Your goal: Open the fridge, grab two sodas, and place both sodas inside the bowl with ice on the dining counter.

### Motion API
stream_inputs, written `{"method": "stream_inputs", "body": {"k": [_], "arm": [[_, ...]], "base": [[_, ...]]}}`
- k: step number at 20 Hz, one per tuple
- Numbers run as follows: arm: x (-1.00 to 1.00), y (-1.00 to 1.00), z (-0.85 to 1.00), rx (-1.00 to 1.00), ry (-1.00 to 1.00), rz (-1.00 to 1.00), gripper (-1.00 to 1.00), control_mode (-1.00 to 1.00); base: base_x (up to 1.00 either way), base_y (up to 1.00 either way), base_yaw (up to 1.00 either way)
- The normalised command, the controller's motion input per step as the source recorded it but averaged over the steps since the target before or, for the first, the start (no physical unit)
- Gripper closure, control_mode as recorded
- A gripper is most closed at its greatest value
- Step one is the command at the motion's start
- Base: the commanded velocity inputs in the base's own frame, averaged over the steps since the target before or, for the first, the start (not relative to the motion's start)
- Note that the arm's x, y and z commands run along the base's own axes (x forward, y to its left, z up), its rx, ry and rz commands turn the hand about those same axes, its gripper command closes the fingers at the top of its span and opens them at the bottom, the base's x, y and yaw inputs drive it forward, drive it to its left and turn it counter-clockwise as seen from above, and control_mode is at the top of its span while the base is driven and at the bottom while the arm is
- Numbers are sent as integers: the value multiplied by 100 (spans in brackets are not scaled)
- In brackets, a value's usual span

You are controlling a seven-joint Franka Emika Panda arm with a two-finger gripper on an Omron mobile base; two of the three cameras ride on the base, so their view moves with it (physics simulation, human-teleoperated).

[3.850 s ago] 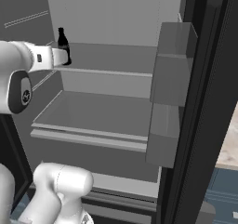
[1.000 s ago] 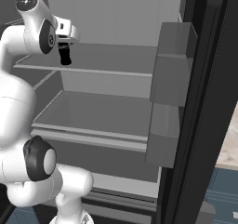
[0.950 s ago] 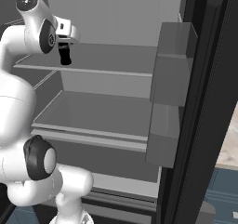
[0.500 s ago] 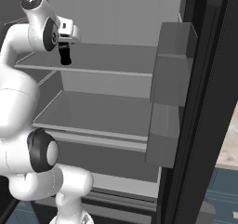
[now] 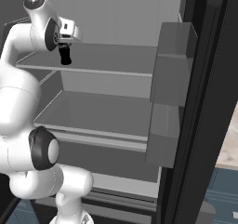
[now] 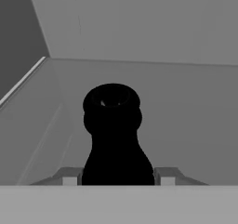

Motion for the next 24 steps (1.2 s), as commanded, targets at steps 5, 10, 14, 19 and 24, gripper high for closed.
{"method": "stream_inputs", "body": {"k": [5, 10, 14, 19, 24], "arm": [[0, 0, -3, 0, 1, 0, 100, -100], [-13, -5, 0, 0, 0, 0, 100, -100], [-47, -20, 0, 0, 0, -1, 100, -100], [-85, -41, -5, 2, -2, 0, 100, -100], [-100, -47, -3, 6, -6, 0, 100, -100]], "base": [[0, 0, 0], [0, 0, 0], [0, 0, 0], [0, 0, 0], [0, 0, 0]]}}
